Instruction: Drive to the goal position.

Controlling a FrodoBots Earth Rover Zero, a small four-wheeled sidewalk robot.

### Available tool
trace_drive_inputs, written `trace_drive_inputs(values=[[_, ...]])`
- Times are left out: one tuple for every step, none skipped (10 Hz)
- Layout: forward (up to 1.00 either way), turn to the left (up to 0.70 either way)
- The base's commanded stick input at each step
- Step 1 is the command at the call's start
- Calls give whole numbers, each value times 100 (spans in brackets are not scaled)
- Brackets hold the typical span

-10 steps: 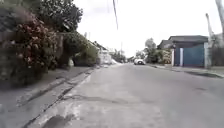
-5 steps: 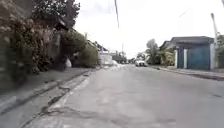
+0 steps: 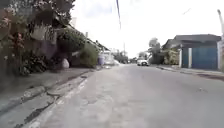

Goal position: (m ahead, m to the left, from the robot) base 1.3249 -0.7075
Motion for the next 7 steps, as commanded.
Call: trace_drive_inputs(values=[[100, 0], [100, 0], [100, 13], [100, 30], [100, 36], [100, 33], [100, 17]])
